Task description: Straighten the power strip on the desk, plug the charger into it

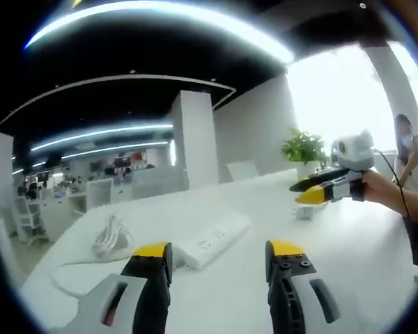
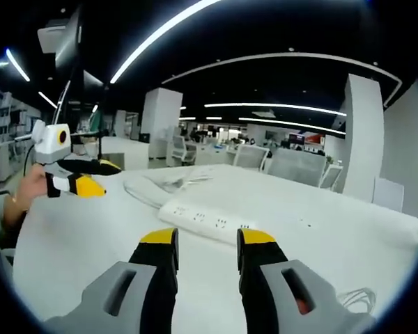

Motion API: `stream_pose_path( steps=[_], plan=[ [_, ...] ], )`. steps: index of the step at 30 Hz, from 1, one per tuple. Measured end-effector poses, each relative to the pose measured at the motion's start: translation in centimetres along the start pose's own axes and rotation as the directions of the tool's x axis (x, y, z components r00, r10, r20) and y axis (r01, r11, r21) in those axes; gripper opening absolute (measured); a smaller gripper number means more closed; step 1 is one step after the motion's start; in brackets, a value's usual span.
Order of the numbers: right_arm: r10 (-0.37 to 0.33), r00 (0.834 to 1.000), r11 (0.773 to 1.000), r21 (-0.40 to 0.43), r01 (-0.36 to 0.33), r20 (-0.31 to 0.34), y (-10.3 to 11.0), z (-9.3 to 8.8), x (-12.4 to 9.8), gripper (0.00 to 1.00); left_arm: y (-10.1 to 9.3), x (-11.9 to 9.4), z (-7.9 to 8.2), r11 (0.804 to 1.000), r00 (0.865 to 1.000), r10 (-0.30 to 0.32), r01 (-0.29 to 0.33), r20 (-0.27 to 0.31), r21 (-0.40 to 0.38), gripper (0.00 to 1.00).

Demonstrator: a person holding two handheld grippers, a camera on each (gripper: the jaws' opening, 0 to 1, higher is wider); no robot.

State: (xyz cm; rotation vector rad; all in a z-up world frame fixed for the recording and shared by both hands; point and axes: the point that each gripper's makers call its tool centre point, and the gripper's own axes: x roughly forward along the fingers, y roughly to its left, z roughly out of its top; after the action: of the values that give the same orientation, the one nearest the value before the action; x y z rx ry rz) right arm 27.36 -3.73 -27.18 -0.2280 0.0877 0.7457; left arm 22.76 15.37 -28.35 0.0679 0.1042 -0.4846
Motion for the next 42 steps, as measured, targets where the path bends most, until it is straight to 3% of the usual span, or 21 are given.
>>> stream_pose_path(
  steps=[5,15,18,22,29,35,42],
  plan=[
    [-0.021,1.000,1.000,-0.008,0.021,-0.006,-1.2,-0.2,1.0,0.31,0.6,0.8,0.2,0.999,1.000,-0.021,0.022,0.011,-0.029,0.55],
    [-0.029,0.998,1.000,-0.006,0.028,-0.056,-3.0,-1.8,3.1,0.31,1.6,2.0,-0.7,0.998,0.999,-0.032,0.031,-0.022,-0.049,0.54],
    [-0.017,0.997,1.000,0.009,0.018,-0.070,-3.0,-2.1,3.7,0.31,1.5,2.2,-0.6,0.995,0.999,-0.048,0.047,-0.016,-0.092,0.53],
    [0.010,0.997,0.999,0.041,-0.007,-0.077,-2.7,-2.5,4.7,0.31,1.6,2.9,-0.4,0.996,0.999,-0.041,0.039,-0.018,-0.078,0.53],
    [-0.004,0.996,1.000,0.006,0.005,-0.087,-3.6,-3.0,6.1,0.31,2.2,4.3,-0.7,0.997,0.999,-0.020,0.018,-0.026,-0.073,0.53],
    [0.004,0.997,0.998,0.064,0.001,-0.078,-4.1,-3.4,7.0,0.32,2.8,5.4,-1.0,0.996,1.000,0.010,-0.012,-0.027,-0.090,0.53],
    [0.010,0.996,0.999,0.054,-0.005,-0.094,-5.1,-4.6,7.8,0.33,3.3,6.6,-1.9,0.999,0.997,0.003,-0.006,-0.071,-0.047,0.53]
  ],
)
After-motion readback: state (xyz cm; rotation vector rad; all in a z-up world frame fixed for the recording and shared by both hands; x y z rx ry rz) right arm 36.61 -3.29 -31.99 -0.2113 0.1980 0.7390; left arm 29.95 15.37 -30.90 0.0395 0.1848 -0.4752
